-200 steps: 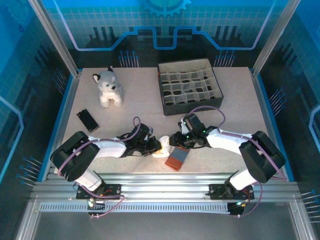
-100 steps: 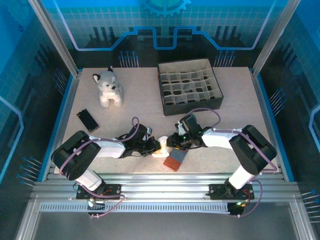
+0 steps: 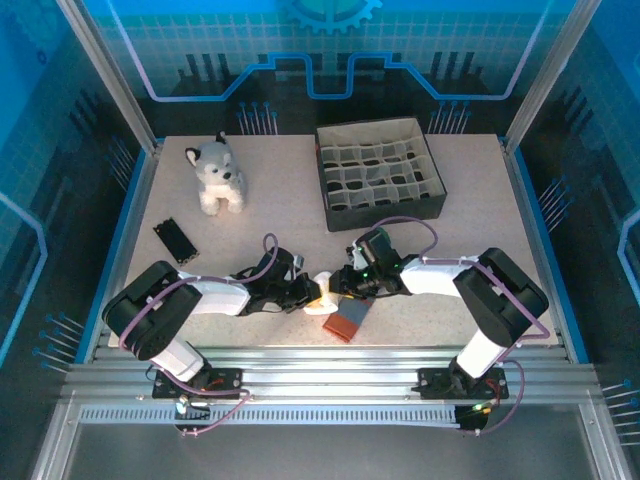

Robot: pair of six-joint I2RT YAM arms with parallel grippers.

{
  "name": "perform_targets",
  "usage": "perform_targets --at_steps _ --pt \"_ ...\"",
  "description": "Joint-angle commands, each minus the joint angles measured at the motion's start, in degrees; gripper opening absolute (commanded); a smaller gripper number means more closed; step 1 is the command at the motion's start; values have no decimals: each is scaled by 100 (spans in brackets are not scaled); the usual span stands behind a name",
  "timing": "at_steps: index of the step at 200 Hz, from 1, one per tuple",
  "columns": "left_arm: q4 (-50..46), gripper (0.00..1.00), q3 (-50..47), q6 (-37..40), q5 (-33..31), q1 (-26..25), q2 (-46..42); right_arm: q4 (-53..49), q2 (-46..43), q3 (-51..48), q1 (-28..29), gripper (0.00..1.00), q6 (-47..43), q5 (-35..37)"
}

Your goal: Roll the socks

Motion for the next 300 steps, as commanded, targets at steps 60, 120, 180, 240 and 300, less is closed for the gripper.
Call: perform_targets --at_steps 60,120,180,240,300 --pt "-429 9 -217 95 -108 82 295 198 242 143 227 25 -121 -489" --pt "-1394 21 157 335 -99 119 -200 -1969 -195 943 750 0 -988 1295" --pt "-2248 28 75 351 89 544 -1279 -4000 246 2352 1427 0 -1716 3098" --pt "-2145 31 -575 181 131 773 -2247 -4913 1085 3262 1968 0 -1905 3916" --pt "-808 25 -705 -320 243 546 -1813 -4976 1163 3341 1963 0 -1785 3812"
